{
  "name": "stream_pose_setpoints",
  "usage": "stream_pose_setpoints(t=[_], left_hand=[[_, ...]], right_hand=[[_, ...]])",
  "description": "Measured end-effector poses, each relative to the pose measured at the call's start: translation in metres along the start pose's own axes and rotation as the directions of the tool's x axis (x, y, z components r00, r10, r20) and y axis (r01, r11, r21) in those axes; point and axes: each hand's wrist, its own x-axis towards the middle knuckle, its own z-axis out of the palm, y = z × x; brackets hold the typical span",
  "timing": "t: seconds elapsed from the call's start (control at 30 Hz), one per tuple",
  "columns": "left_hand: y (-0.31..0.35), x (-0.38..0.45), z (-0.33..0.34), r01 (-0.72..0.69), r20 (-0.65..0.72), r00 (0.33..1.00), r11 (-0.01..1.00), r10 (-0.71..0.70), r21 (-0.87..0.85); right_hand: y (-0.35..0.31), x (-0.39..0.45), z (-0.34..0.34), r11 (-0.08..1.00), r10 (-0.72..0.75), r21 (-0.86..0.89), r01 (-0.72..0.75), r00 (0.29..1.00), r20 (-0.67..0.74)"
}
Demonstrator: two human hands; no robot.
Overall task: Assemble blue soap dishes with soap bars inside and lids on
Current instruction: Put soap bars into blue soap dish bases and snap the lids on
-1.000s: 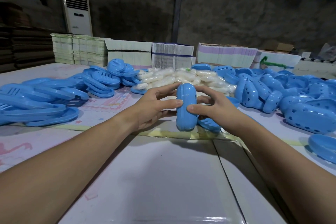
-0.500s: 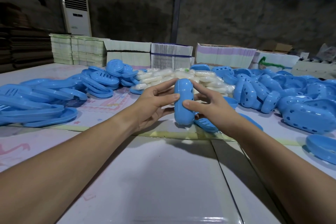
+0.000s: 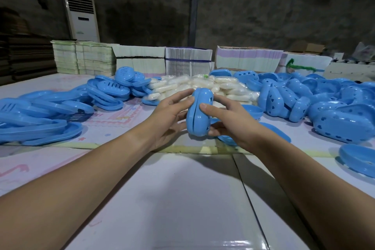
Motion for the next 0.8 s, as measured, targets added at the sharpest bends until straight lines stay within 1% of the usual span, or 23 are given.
stream_pose_setpoints(t=[0.07, 0.1, 0.17, 0.2, 0.33, 0.43, 0.57, 0.67, 0.73, 0.8], left_hand=[[-0.003, 0.0, 0.007, 0.014, -0.016, 1.0, 0.999, -0.014, -0.029], [-0.004, 0.0, 0.012, 0.021, -0.013, 1.0, 0.997, -0.022, -0.077], [-0.006, 0.0, 0.019, 0.025, -0.007, 1.0, 0.987, -0.026, -0.159], [-0.007, -0.001, 0.022, 0.022, -0.013, 1.0, 0.987, -0.025, -0.162], [-0.012, -0.003, 0.026, 0.004, -0.054, 0.999, 0.999, -0.007, -0.042], [-0.01, -0.005, 0.03, 0.002, -0.06, 0.998, 0.999, -0.004, -0.036], [-0.011, -0.006, 0.029, -0.036, -0.052, 0.998, 0.999, 0.034, -0.033], [-0.01, -0.006, 0.029, -0.052, -0.05, 0.997, 0.999, 0.052, -0.003], [-0.011, -0.006, 0.028, -0.074, -0.057, 0.996, 0.997, 0.074, 0.014], [-0.013, -0.004, 0.028, -0.106, -0.072, 0.991, 0.992, 0.11, 0.063]], right_hand=[[0.0, 0.0, 0.002, 0.999, 0.012, 0.031, -0.012, 1.0, -0.017], [-0.001, -0.001, 0.002, 0.998, 0.02, 0.064, -0.019, 1.0, -0.018], [-0.003, -0.001, 0.004, 0.99, 0.039, 0.135, -0.038, 0.999, -0.002], [-0.004, -0.002, 0.005, 0.987, 0.05, 0.152, -0.05, 0.999, 0.009], [-0.003, -0.003, 0.009, 0.985, 0.066, 0.158, -0.068, 0.998, 0.02], [-0.005, -0.003, 0.01, 0.981, 0.072, 0.18, -0.075, 0.997, 0.025], [-0.004, -0.002, 0.011, 0.978, 0.069, 0.199, -0.07, 0.998, 0.011], [-0.004, -0.004, 0.011, 0.98, 0.075, 0.186, -0.075, 0.997, 0.006], [-0.006, -0.005, 0.011, 0.976, 0.068, 0.207, -0.072, 0.997, 0.024], [-0.009, -0.005, 0.01, 0.972, 0.081, 0.218, -0.087, 0.996, 0.036]])
